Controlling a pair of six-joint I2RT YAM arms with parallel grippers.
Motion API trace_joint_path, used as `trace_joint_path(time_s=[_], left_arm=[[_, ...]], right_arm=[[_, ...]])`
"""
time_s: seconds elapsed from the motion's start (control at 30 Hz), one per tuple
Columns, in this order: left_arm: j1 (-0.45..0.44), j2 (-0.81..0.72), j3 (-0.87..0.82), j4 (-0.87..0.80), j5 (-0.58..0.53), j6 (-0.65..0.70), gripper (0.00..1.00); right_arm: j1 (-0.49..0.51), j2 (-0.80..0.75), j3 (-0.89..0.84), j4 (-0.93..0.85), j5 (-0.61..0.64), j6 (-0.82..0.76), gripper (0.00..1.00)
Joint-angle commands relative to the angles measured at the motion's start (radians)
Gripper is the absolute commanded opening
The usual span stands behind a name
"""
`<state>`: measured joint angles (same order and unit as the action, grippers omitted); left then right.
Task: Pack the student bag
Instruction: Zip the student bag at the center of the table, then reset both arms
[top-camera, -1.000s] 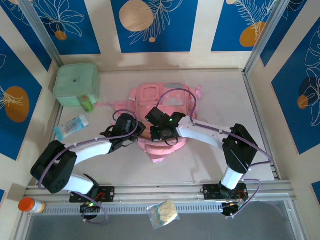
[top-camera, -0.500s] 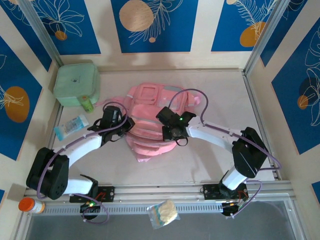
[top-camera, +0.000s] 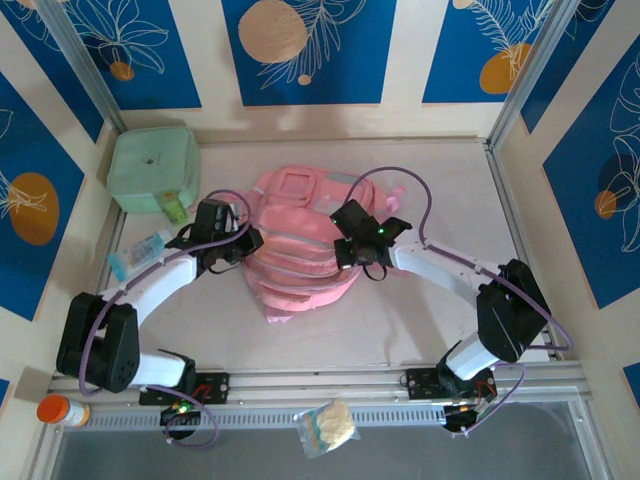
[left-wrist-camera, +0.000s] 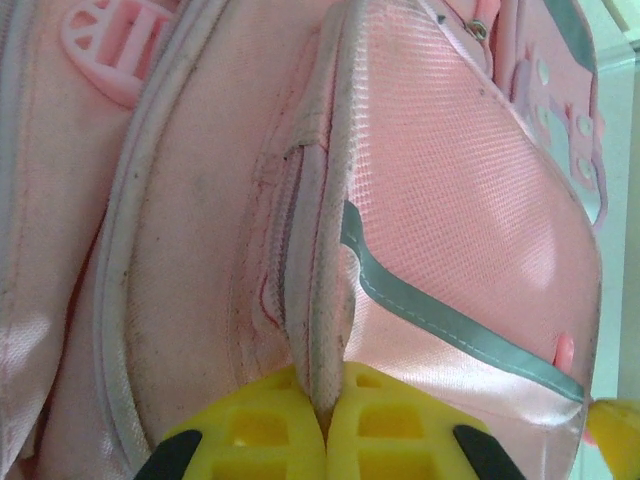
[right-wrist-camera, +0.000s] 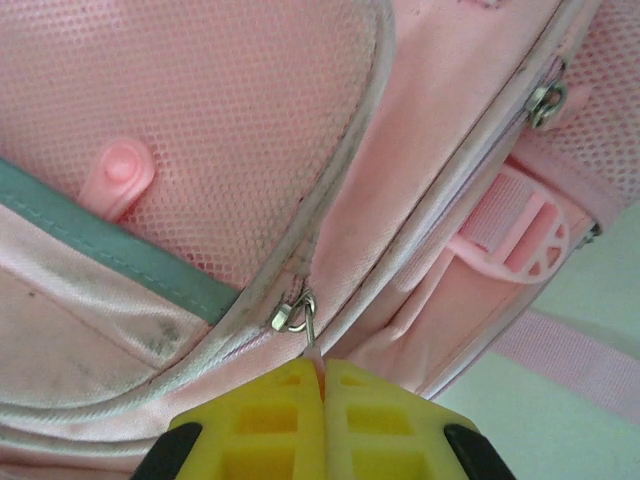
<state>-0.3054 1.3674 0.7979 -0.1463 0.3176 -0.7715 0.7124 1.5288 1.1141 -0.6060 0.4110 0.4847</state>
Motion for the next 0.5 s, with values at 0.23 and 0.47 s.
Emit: trace_joint_path(time_s=[0.23, 0.47], left_arm=[[0.040, -0.031, 0.018, -0.011, 0.055, 0.090, 0.32], [0.061, -0.279, -0.026, -0.114, -0.088, 0.178, 0.93]], right_arm=[[-0.004, -0.063, -0.010, -0.030, 0.024, -0.097, 0.24], [-0.112, -0.281, -0.093, -0.043, 0.192, 0.000, 0.58]])
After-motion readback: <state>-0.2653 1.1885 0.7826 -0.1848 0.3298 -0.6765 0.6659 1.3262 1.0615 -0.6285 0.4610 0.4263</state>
